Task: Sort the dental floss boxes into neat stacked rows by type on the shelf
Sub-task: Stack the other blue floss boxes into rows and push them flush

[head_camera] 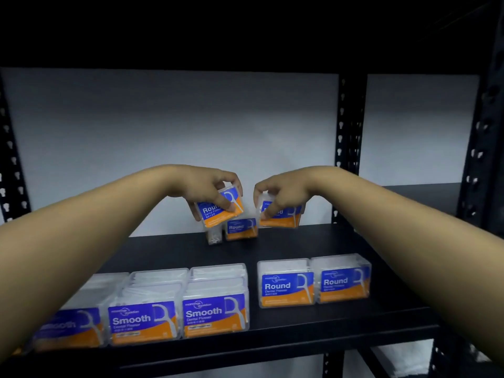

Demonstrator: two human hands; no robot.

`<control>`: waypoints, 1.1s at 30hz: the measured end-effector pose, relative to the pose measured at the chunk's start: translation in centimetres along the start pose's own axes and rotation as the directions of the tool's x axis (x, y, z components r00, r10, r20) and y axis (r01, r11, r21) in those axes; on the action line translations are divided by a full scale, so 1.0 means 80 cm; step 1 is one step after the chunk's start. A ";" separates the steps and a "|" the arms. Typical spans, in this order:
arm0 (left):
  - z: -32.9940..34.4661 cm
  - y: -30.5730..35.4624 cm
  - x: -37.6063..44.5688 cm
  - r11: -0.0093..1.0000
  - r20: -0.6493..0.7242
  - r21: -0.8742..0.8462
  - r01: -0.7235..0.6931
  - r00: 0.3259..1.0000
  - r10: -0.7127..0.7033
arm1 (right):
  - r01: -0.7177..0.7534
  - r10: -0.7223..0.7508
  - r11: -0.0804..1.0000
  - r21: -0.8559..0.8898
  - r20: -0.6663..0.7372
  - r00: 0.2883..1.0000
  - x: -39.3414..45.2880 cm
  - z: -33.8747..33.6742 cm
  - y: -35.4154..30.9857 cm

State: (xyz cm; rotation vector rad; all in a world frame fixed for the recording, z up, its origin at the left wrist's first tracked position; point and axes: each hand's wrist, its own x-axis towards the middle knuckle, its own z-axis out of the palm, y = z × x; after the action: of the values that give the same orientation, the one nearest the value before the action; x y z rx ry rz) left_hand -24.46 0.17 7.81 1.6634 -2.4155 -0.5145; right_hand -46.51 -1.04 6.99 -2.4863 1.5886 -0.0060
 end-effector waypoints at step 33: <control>0.131 0.144 0.069 0.948 0.176 0.313 0.062 0.977 -0.122 | -0.154 0.209 0.950 -0.271 0.186 0.960 -0.158 0.031 0.128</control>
State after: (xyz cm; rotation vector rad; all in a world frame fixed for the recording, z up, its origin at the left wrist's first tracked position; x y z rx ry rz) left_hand -39.92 0.70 2.02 1.9392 -2.6817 -0.3398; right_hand -60.86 6.54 4.11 -2.4038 1.8147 0.5048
